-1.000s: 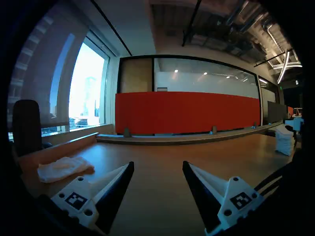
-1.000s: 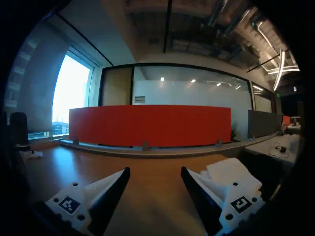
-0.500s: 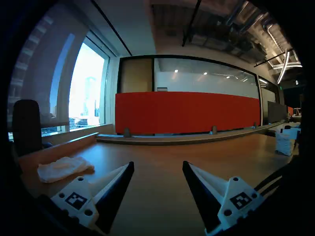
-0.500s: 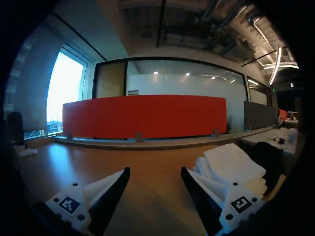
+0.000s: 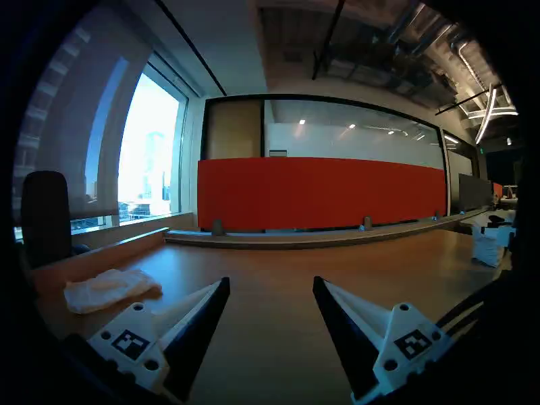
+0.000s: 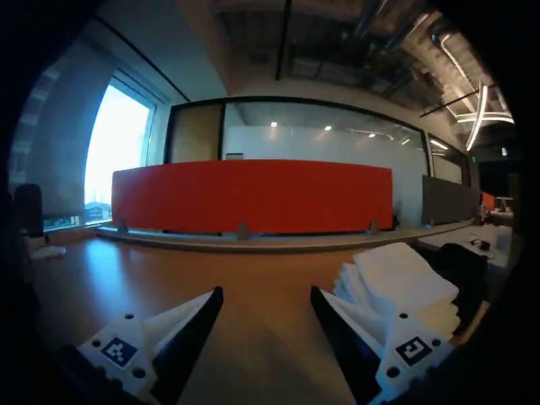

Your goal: Fold towel

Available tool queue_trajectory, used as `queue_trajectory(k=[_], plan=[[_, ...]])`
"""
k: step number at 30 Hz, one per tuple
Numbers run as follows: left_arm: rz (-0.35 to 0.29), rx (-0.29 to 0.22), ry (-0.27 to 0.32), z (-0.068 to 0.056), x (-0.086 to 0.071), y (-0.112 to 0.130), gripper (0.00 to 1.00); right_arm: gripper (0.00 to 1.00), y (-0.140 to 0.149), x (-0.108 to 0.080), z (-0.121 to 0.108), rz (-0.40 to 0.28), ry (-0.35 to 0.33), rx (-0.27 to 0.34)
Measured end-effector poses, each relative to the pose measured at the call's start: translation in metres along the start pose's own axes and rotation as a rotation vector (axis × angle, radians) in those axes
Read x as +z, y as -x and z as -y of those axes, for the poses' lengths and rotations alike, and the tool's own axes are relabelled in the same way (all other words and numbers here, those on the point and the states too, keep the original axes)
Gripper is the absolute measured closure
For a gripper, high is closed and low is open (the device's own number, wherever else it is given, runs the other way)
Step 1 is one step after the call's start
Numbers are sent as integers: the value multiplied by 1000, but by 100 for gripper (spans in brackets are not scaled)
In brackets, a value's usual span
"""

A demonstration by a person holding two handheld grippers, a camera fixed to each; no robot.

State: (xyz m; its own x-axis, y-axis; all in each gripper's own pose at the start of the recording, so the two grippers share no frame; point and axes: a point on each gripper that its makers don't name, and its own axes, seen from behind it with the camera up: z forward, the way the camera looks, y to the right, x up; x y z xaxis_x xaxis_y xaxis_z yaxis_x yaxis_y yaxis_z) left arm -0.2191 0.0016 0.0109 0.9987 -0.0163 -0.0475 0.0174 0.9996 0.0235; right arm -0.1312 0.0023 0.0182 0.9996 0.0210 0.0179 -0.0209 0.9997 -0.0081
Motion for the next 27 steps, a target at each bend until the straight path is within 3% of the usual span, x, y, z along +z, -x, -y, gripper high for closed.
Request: queue_trajectory(k=[27], plan=[[0, 0, 0, 1, -1, -1, 9, 0, -6, -7, 8, -34, -7, 3]])
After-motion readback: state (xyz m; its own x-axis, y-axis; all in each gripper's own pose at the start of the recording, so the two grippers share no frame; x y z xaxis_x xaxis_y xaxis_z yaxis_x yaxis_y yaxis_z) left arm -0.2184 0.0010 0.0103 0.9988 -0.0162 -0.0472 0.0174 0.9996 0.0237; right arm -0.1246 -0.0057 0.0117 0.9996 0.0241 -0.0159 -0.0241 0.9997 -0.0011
